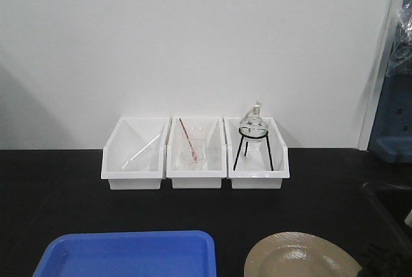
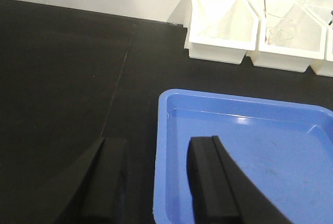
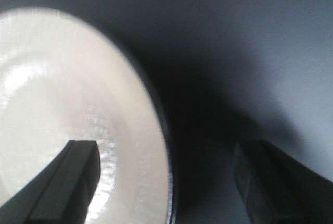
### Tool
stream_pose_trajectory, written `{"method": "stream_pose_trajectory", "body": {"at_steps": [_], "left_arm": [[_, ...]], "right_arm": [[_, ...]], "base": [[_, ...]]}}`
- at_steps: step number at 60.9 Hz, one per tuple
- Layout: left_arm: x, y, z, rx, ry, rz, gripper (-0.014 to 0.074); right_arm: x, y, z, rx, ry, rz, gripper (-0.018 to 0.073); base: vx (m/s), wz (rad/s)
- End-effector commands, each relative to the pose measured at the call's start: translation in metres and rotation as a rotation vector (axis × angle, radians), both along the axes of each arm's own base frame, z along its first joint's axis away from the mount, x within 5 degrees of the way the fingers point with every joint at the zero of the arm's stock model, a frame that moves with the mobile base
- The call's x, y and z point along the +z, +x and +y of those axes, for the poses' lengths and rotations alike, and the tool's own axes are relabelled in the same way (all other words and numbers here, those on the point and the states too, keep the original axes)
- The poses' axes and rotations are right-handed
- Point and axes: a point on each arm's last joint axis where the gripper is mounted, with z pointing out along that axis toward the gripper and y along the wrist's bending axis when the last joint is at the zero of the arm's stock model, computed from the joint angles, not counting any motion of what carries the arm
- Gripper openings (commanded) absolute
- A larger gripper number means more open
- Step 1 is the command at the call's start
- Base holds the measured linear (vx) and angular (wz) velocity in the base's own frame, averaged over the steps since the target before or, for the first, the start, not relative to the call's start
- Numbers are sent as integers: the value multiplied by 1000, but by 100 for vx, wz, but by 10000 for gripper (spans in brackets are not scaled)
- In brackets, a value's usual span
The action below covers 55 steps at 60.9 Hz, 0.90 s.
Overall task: Place disk in tray to left cabinet
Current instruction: 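Grasp the rim of the beige plate with the right gripper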
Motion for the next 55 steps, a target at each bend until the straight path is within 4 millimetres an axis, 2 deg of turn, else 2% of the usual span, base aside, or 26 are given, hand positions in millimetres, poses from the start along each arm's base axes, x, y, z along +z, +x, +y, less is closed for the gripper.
{"method": "stream_pose_trajectory", "body": {"at_steps": [1,18,28,35,43,55], "left_arm": [[18,3,-1,-7,-6,-102,409],[18,3,-1,-7,-6,-102,409],[18,3,-1,-7,-6,-102,409],[18,3,-1,-7,-6,-102,409],[18,3,-1,-7,-6,-102,409],[18,3,-1,-7,-6,-102,409]], "right_arm": [[8,10,0,42,-8,-80,570],[-12,18,4,161,3,-78,542],[-23,21,8,186,47,-65,488],[-32,23,8,200,58,-44,393],[-35,23,8,198,62,-37,215],[-19,23,8,205,45,-87,-16]], "base": [[0,0],[0,0],[0,0],[0,0],[0,0],[0,0]]}}
